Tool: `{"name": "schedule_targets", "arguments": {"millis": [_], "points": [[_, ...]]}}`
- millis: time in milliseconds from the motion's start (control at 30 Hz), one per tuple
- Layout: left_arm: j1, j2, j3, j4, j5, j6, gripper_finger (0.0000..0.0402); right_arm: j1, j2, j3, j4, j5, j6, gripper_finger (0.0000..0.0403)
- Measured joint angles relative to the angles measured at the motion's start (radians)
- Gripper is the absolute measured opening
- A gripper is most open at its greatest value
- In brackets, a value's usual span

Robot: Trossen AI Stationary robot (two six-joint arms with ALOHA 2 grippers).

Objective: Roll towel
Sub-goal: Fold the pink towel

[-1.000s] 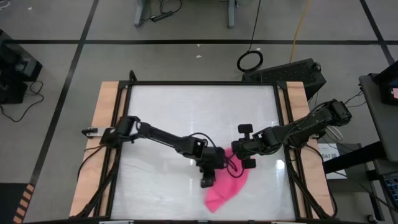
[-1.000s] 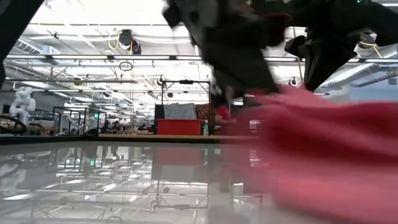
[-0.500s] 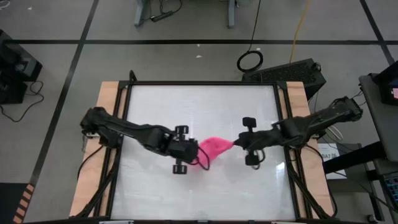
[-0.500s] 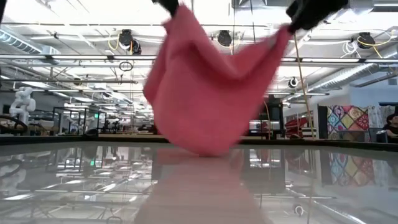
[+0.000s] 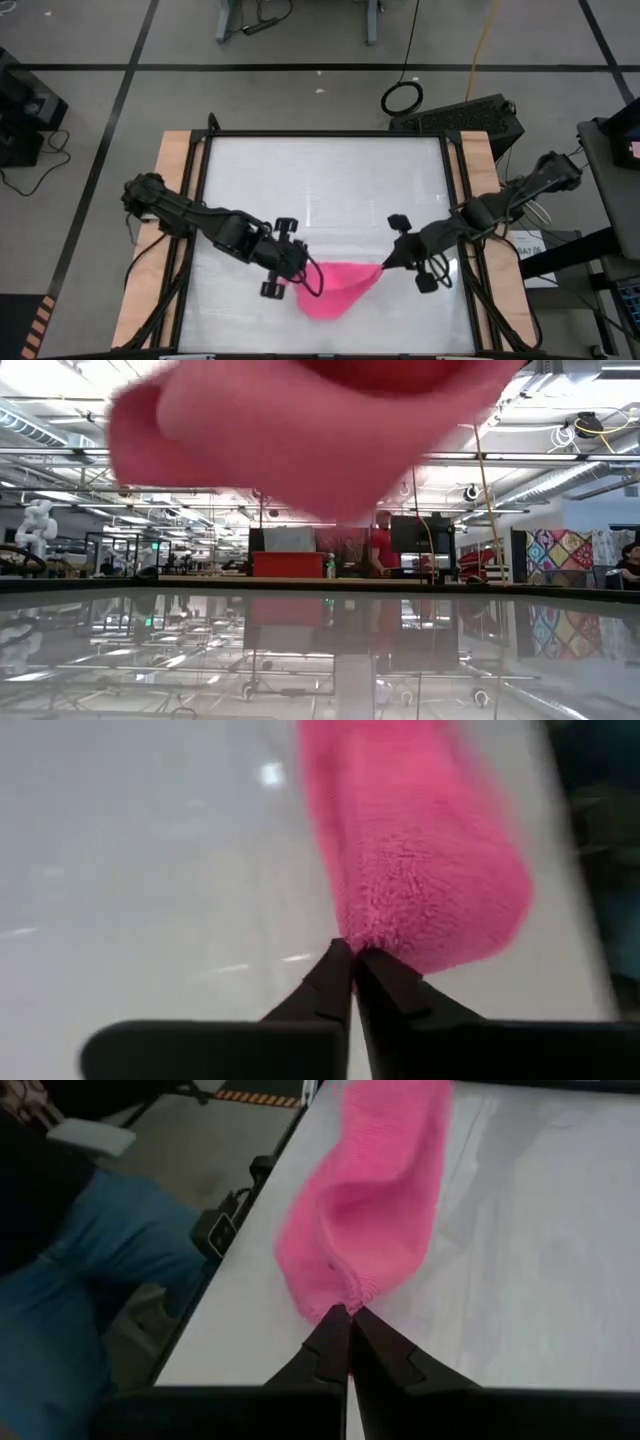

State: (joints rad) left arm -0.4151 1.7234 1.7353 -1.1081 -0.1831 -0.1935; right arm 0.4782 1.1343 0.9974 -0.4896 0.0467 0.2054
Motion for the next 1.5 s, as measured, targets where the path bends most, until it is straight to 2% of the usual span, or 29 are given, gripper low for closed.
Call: {"name": "schedule_targets", "arguments": {"millis": [67, 267, 433, 600, 767, 900, 1133, 1500], "points": [[0.005, 0.013, 0.000, -0.002, -0.024, 0.025, 0.0053, 0.002, 0.024, 0.000, -0.003, 0.004, 0.009, 0.0000], [0.019, 0.063, -0.025, -0.001, -0.008, 0.075, 0.0138, -0.002, 0.093, 0.000, -0.051, 0.009, 0.026, 0.0000], [0.032, 0.092, -0.065, 0.004, 0.051, 0.104, 0.0172, -0.011, 0.135, 0.000, -0.146, 0.060, 0.082, 0.0000], [0.035, 0.120, -0.147, 0.162, 0.146, 0.150, 0.0174, -0.012, 0.171, 0.000, -0.206, 0.062, 0.127, 0.0000], [0.069, 0.121, -0.256, 0.378, 0.149, 0.128, 0.0175, -0.012, 0.193, 0.000, -0.203, 0.062, 0.126, 0.0000], [0.136, 0.121, -0.312, 0.449, 0.139, 0.101, 0.0175, -0.012, 0.195, 0.000, -0.201, 0.062, 0.126, 0.0000], [0.244, 0.121, -0.429, 0.571, 0.226, 0.070, 0.0175, -0.012, 0.195, 0.000, -0.195, 0.062, 0.132, 0.0000], [0.286, 0.121, -0.522, 0.739, 0.355, 0.048, 0.0175, -0.012, 0.195, 0.000, -0.195, 0.087, 0.110, 0.0000]]}}
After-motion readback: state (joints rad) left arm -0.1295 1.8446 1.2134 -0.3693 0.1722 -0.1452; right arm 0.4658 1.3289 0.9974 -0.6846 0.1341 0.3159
